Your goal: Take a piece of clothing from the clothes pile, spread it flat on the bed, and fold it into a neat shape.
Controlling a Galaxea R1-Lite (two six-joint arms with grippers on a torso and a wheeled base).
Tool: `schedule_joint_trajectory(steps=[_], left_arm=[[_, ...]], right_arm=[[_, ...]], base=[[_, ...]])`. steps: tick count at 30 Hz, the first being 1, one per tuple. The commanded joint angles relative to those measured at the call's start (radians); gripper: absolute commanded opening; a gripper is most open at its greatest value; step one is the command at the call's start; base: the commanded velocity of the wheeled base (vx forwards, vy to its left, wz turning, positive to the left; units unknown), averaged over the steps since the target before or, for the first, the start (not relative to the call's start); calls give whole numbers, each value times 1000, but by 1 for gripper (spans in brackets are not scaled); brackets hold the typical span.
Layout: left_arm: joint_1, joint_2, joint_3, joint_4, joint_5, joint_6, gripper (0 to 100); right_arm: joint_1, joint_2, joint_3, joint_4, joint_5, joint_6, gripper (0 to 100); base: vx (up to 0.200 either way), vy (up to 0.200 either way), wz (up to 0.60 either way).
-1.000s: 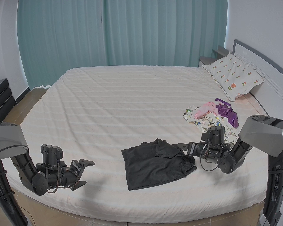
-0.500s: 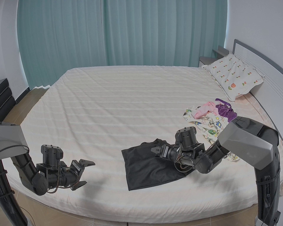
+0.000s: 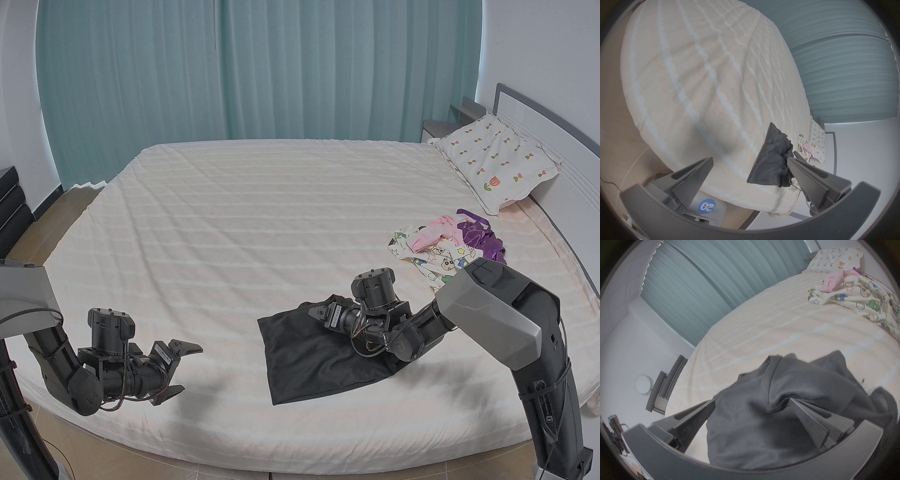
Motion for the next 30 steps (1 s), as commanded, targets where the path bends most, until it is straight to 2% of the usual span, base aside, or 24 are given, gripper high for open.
schedule_joint_trajectory(steps=[1, 10, 18, 23, 30], left_arm=[[0, 4, 1, 0, 0, 1, 100], [-2, 7, 1, 0, 12, 3, 100], [-3, 10, 1, 0, 14, 5, 100], [-3, 10, 1, 0, 14, 5, 100], [-3, 10, 1, 0, 14, 5, 100]], right_arm=[[-51, 65, -124, 6, -31, -2, 100], [-149, 165, -325, -2, -85, -25, 100], [-186, 140, -316, 0, -88, -36, 100], [-203, -33, -78, -3, -73, -62, 100], [-212, -217, 288, -43, -25, -161, 100]], base=[[0, 0, 0], [0, 0, 0], [0, 0, 0], [0, 0, 0], [0, 0, 0]])
